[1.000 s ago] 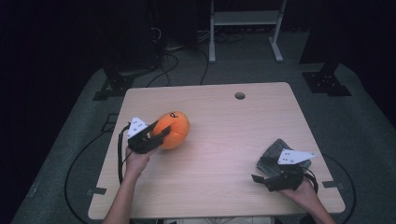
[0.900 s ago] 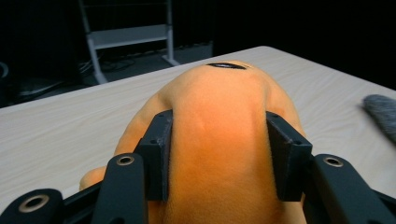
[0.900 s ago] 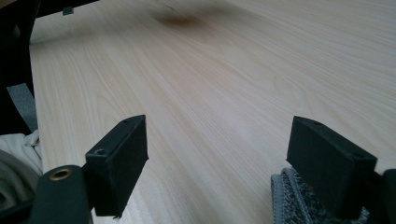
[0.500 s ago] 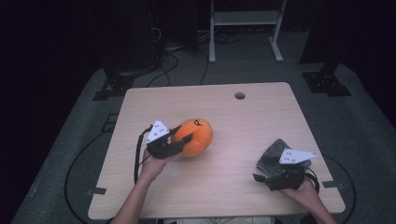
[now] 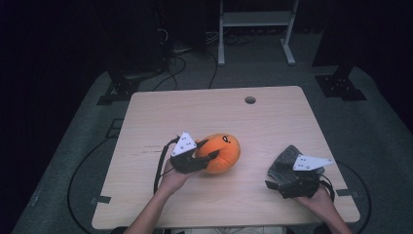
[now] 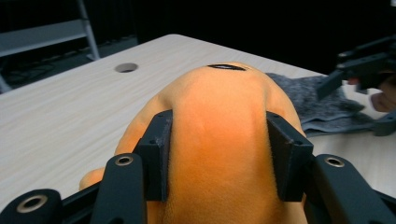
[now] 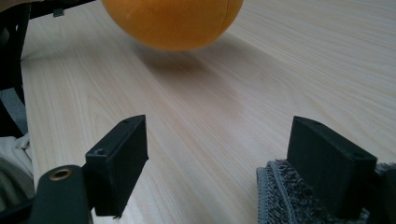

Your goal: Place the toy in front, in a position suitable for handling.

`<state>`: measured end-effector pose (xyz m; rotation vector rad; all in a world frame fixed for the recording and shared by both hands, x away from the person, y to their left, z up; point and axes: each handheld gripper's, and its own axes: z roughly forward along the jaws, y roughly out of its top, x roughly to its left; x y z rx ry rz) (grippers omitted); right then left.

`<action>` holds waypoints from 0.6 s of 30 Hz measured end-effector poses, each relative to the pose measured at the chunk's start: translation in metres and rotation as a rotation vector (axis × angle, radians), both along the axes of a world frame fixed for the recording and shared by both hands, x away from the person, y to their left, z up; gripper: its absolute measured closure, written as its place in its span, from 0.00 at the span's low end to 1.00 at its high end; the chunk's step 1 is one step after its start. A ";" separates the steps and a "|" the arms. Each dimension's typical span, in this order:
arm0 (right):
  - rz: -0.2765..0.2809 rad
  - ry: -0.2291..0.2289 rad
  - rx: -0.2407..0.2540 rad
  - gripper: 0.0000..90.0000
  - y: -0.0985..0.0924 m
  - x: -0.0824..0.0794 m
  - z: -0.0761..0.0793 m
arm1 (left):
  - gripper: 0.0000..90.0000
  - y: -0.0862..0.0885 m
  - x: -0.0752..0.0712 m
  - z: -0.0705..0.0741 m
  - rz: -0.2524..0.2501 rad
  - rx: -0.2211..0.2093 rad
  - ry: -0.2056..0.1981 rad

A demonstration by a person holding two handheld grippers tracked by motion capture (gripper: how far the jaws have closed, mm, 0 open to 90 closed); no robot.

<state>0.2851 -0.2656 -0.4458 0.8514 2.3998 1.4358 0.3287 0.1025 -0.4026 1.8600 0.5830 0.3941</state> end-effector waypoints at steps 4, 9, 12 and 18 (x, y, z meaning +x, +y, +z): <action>-0.006 -0.003 -0.003 0.21 0.000 0.000 0.000 | 0.54 -0.012 -0.004 -0.004 -0.039 0.024 0.006; -0.009 -0.004 -0.005 0.21 -0.001 0.000 0.000 | 0.54 -0.025 -0.008 -0.010 -0.079 0.043 0.020; -0.015 -0.002 -0.007 0.21 -0.002 0.000 0.000 | 0.54 -0.028 -0.010 -0.011 -0.091 0.043 0.020; -0.041 -0.001 -0.008 0.21 -0.006 0.002 0.000 | 0.53 -0.035 -0.012 -0.017 -0.137 0.035 0.033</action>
